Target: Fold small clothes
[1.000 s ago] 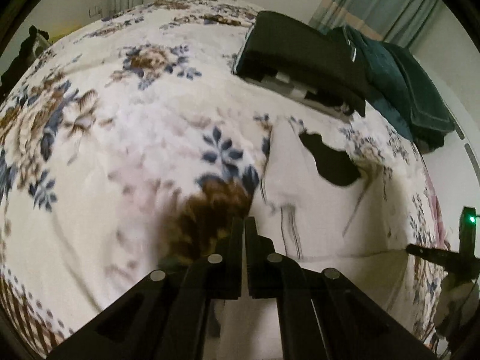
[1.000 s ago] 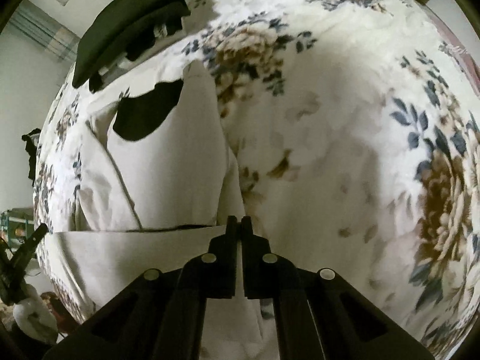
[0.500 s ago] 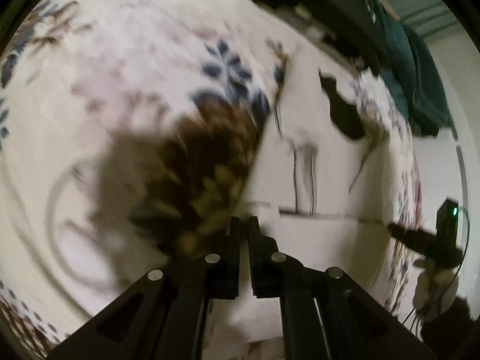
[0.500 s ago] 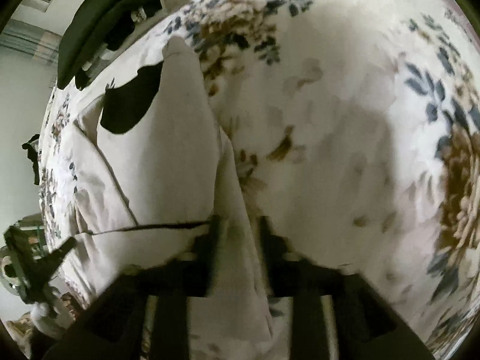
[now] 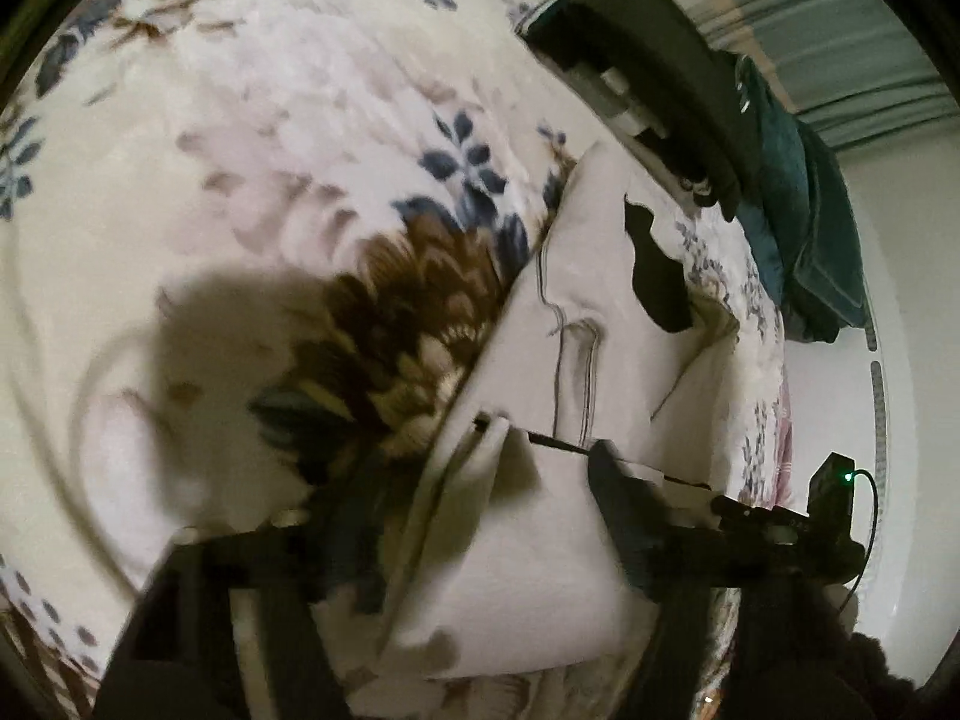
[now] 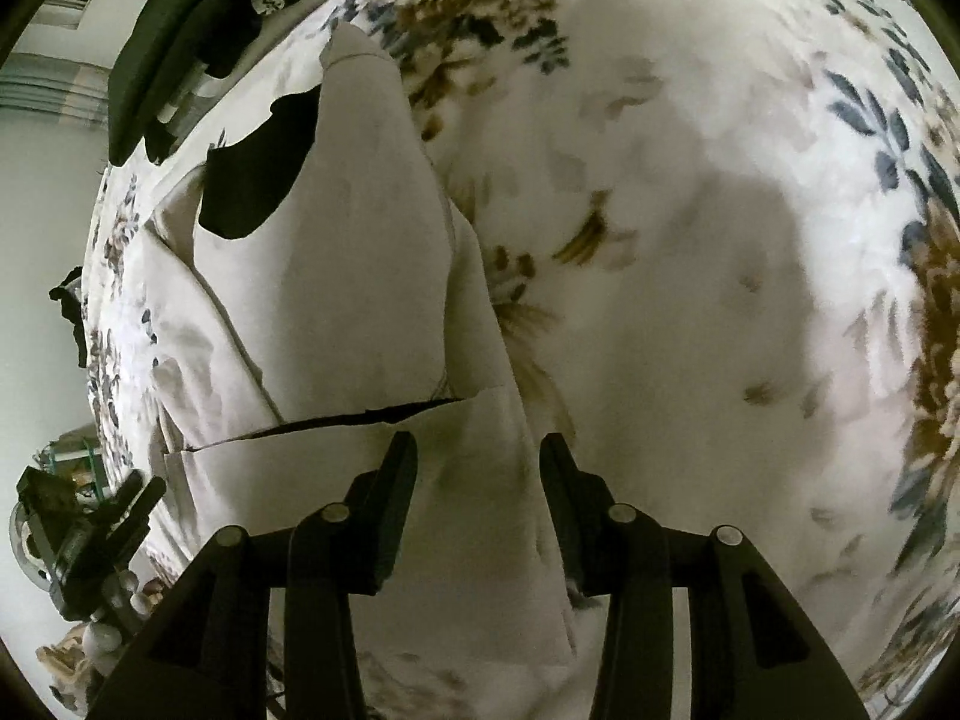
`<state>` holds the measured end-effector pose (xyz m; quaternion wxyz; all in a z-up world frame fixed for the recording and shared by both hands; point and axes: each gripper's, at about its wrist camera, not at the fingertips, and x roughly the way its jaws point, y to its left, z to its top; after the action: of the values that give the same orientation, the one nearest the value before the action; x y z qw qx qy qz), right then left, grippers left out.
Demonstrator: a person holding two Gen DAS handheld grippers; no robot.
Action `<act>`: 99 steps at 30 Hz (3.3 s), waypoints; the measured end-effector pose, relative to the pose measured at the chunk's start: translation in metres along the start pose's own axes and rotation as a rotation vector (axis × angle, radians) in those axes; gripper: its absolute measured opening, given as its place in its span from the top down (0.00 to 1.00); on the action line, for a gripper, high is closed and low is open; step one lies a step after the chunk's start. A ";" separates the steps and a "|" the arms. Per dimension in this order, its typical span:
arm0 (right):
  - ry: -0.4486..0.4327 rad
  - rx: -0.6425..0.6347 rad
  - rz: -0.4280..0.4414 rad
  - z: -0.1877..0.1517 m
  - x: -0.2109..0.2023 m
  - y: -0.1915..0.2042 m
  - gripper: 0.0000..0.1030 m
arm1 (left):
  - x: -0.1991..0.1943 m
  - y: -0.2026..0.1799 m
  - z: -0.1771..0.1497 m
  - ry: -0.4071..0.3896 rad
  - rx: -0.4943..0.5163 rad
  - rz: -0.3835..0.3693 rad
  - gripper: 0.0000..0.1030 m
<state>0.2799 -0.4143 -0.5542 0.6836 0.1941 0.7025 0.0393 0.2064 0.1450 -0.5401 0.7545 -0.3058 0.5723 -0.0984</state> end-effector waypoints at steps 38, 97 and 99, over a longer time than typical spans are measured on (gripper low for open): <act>-0.167 -0.092 -0.182 0.022 -0.003 0.019 0.97 | 0.050 -0.040 0.054 -0.075 0.293 0.221 0.98; 0.059 -0.075 -0.020 -0.117 -0.035 -0.023 0.60 | -0.047 -0.006 -0.076 0.137 0.061 0.137 0.44; 0.029 0.009 0.030 -0.110 -0.044 -0.037 0.60 | -0.050 -0.002 -0.066 0.106 0.024 0.122 0.44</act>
<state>0.1636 -0.4399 -0.5174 0.6719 0.2069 0.7095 0.0493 0.1296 0.1448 -0.5092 0.7312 -0.2559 0.6279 -0.0751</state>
